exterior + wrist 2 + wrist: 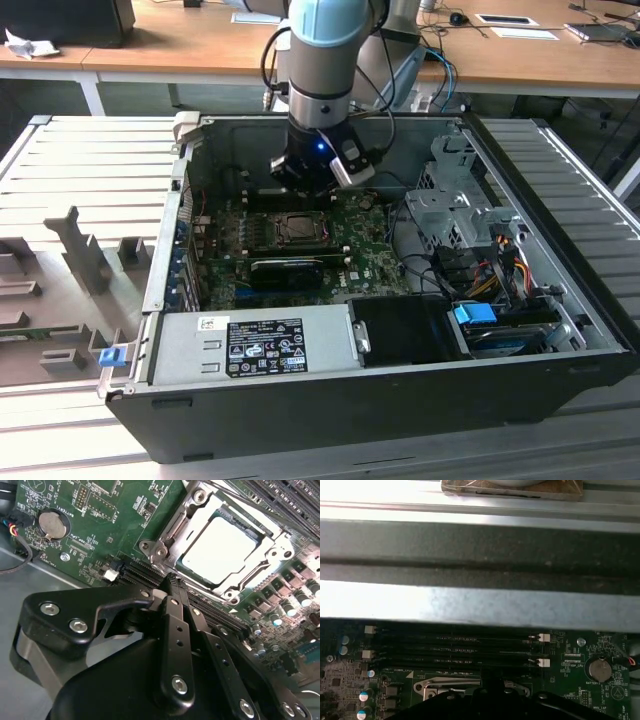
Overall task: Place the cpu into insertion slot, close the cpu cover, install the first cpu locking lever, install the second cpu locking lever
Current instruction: 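Install the second cpu locking lever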
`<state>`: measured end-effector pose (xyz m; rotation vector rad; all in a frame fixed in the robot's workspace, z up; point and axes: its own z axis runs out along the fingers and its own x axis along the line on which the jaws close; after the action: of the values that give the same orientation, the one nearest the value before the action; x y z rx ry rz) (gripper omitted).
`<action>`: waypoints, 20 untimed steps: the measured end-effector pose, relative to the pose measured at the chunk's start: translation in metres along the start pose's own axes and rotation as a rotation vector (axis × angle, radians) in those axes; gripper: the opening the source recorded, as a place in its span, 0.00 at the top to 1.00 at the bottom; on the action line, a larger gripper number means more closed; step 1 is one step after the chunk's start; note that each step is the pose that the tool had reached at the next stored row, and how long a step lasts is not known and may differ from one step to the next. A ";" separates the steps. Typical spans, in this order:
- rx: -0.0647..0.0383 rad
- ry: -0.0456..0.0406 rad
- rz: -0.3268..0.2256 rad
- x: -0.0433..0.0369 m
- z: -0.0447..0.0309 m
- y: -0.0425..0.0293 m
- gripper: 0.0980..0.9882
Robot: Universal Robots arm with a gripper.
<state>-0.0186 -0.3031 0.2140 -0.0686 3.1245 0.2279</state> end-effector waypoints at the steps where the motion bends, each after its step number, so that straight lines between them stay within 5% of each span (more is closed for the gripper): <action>1: 0.000 0.0000 0.000 0.0001 -0.0002 -0.0014 0.99; 10: 0.001 0.0001 0.000 0.0004 -0.0032 -0.0078 0.99; 12: 0.001 0.0000 0.000 0.0003 -0.0184 -0.0056 0.99; 17: 0.002 0.0002 0.000 0.0000 -0.0416 -0.0023 0.99; 20: 0.002 0.0001 0.000 0.0004 -0.0441 -0.0107 0.99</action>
<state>-0.0187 -0.3202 0.2560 -0.0685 3.1248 0.2250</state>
